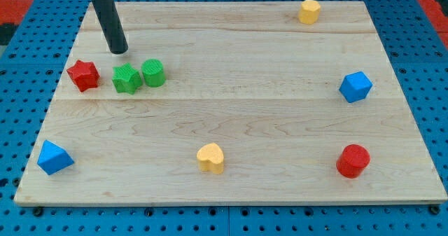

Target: Push the red star into the green star

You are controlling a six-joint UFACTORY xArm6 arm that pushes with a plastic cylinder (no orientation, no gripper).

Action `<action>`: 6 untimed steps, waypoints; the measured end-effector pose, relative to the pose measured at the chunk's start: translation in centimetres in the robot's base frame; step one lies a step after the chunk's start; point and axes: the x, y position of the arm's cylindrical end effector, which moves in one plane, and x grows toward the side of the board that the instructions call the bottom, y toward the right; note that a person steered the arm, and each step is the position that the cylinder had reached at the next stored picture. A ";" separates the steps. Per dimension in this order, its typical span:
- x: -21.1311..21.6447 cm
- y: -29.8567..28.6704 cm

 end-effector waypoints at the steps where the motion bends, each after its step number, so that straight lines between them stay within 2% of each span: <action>1: -1.1 0.1; 2: -2.8 2.2; 3: -4.8 -4.3; 4: 1.1 -8.6; 5: 9.2 -9.4; 6: 8.3 -7.3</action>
